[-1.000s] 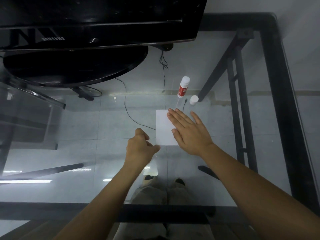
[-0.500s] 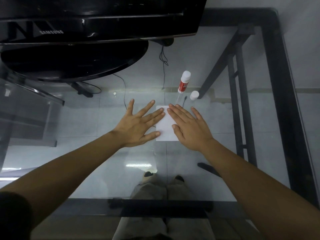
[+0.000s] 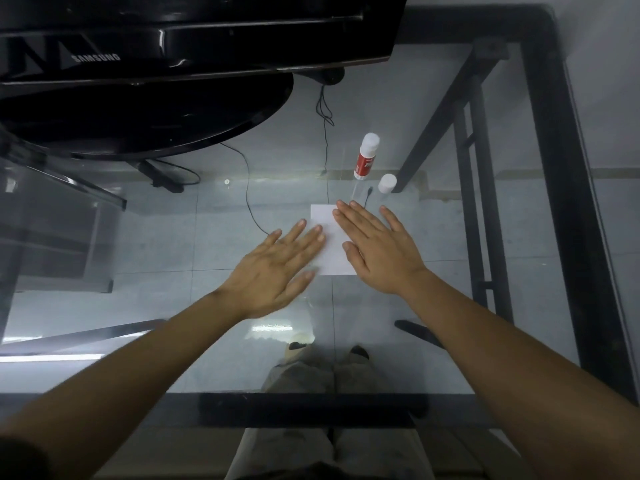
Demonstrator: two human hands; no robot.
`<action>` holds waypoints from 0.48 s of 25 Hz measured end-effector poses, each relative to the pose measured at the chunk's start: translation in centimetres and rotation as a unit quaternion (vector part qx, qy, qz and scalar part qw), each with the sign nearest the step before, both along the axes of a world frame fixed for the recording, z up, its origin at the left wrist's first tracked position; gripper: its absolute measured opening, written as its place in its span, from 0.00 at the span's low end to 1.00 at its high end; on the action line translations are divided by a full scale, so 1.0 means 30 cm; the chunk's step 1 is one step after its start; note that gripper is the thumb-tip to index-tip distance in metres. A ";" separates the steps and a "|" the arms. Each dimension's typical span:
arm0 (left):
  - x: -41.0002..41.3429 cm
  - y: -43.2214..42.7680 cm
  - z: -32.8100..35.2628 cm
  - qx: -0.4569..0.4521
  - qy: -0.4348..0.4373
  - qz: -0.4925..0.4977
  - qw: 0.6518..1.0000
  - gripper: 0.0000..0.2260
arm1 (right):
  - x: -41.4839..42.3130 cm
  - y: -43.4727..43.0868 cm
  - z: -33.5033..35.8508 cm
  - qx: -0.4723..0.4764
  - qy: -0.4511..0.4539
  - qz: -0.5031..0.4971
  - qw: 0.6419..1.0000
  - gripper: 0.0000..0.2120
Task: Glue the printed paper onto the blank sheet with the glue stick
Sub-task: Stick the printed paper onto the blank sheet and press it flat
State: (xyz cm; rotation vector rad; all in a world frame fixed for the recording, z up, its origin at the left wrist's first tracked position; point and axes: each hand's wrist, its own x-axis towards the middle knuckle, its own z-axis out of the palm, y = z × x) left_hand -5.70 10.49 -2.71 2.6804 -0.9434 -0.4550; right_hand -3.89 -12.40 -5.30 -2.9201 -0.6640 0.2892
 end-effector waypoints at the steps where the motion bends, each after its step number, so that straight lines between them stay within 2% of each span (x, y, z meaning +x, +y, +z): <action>1: 0.014 -0.031 -0.005 -0.016 0.002 0.062 0.998 0.25 | 0.001 0.000 -0.001 0.000 0.001 0.000 1.000 0.25; 4: 0.038 -0.114 -0.034 -0.001 -0.003 0.156 0.988 0.25 | 0.003 0.005 -0.004 -0.001 -0.001 0.001 1.000 0.25; 7: 0.049 -0.132 -0.064 0.056 -0.023 0.140 0.988 0.26 | 0.004 0.005 -0.006 -0.012 -0.002 -0.001 1.000 0.26; 12: 0.040 -0.132 -0.073 0.063 -0.038 0.138 0.988 0.25 | -0.001 0.014 0.011 -0.060 -0.010 -0.008 0.998 0.27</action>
